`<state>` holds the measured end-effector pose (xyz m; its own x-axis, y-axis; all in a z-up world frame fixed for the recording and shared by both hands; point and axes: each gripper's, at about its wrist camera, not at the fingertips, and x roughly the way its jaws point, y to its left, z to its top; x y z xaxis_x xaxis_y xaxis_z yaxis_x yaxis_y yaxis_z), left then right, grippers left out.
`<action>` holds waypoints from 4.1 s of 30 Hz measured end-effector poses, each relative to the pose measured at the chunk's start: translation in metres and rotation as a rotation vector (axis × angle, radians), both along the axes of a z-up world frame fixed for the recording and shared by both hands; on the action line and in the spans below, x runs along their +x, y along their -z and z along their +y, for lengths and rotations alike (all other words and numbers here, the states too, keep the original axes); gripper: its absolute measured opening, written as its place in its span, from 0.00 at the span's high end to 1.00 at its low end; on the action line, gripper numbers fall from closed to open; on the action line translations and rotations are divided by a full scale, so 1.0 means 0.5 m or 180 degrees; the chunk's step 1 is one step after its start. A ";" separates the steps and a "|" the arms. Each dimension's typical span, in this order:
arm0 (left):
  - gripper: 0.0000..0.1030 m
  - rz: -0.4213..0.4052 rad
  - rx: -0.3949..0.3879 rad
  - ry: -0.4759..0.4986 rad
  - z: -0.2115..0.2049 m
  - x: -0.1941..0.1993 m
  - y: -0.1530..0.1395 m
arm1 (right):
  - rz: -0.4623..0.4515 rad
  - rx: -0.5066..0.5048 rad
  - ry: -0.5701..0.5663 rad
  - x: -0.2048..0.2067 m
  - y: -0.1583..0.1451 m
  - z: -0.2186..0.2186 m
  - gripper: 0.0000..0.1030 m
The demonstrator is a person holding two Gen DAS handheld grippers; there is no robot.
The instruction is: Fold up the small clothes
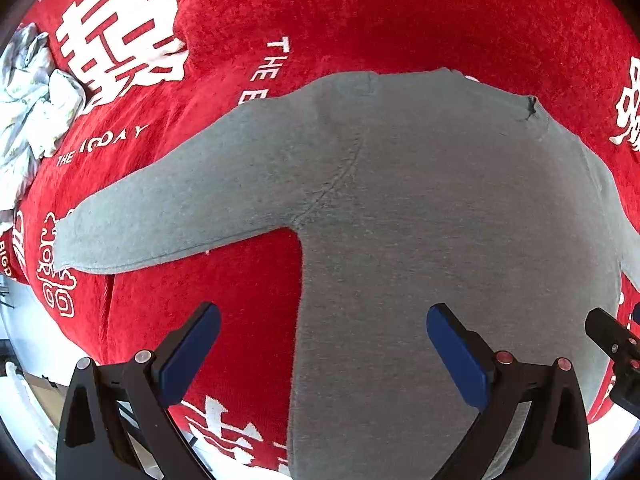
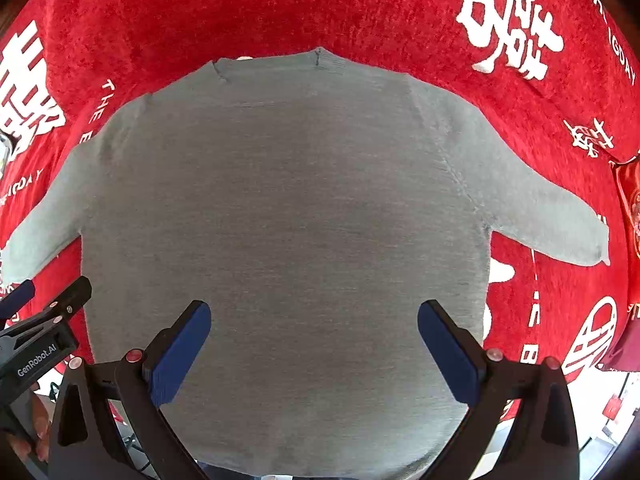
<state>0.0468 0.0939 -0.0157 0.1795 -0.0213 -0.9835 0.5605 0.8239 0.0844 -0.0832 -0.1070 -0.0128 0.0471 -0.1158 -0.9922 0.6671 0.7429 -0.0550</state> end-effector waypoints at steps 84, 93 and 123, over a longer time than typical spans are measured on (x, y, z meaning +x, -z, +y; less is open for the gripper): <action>0.21 -0.0493 -0.0312 0.0129 -0.013 0.167 0.089 | -0.0748 -0.0270 -0.1106 0.200 0.051 -0.015 0.94; 0.21 -0.0155 -0.0422 0.0058 -0.056 0.240 0.102 | -0.1945 0.1826 0.1599 -0.029 0.167 -0.239 0.62; 0.21 0.0323 -0.0440 0.0285 -0.163 0.291 0.126 | -0.1783 0.1058 0.1550 0.027 0.112 -0.346 0.92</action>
